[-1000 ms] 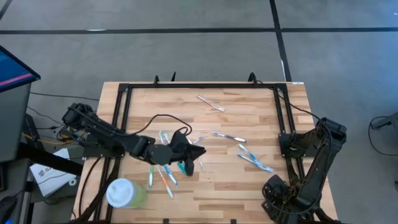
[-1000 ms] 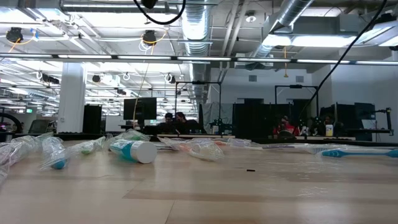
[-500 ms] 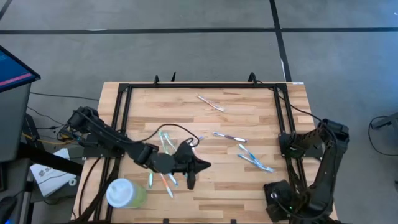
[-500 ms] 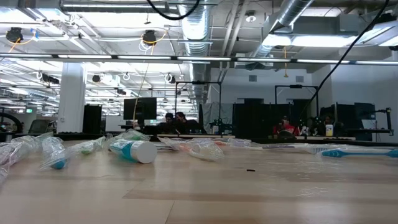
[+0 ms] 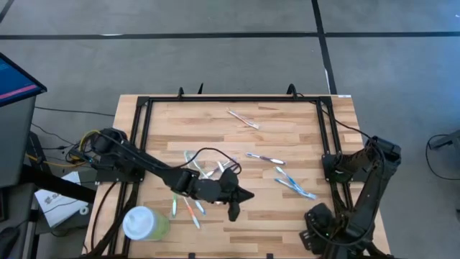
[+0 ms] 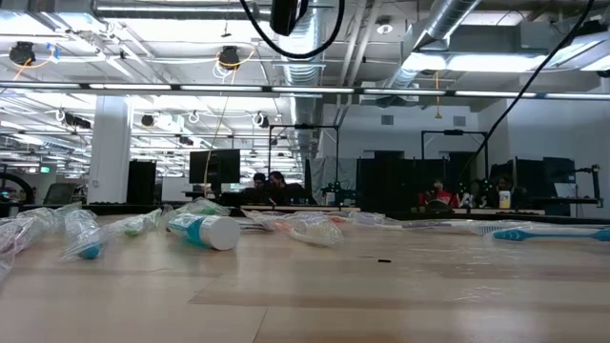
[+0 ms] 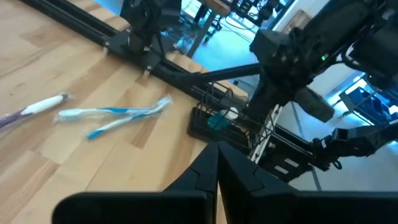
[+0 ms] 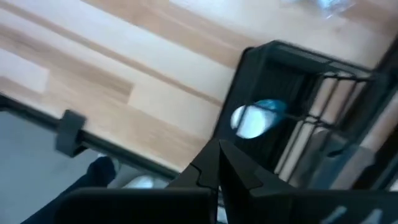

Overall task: Pick & Place toothbrushing station
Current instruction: Put the right blue mouthwash bottle into the black organizer

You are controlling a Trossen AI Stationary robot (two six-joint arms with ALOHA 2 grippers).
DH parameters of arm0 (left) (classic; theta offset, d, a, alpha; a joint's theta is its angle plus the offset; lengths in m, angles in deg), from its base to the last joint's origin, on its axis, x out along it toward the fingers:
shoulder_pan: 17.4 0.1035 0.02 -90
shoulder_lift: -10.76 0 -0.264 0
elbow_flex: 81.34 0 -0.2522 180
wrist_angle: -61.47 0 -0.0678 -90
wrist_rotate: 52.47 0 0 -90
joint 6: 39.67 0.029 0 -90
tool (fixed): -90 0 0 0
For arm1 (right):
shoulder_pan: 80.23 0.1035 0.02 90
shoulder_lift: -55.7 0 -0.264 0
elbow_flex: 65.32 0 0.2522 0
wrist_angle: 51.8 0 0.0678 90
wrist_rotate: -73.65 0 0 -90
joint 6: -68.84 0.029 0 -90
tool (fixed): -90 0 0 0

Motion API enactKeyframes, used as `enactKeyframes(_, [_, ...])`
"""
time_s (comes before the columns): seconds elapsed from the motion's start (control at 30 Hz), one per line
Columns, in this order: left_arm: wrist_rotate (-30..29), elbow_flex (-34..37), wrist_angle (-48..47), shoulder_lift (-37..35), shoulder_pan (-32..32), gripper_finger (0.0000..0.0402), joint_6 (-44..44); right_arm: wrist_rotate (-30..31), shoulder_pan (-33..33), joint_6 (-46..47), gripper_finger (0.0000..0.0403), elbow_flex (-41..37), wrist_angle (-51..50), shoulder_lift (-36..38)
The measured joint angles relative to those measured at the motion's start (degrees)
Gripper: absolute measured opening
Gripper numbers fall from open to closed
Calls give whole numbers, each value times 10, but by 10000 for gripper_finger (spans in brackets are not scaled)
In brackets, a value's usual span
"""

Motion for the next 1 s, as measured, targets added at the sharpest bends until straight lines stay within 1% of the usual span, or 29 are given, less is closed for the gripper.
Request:
enactKeyframes(0.1, [-9,0,5,0,0,0,8,6,-8,-1,0,-1,8,-4])
enactKeyframes(0.23, [-18,0,5,-1,5,0,22,2,-6,-2,0,0,-11,-3])
enactKeyframes(0.47, [-19,0,9,-2,9,0,21,-3,-3,-4,0,-1,-45,-3])
enactKeyframes(0.7, [-19,0,10,-2,9,0,20,-3,-1,-6,0,-3,-40,-8])
enactKeyframes(0.9, [-20,0,12,-2,9,0,20,-14,6,-6,0,-45,23,-8])
enactKeyframes(1.0, [-20,0,13,-2,9,0,20,-16,8,-6,0,-39,13,-8])
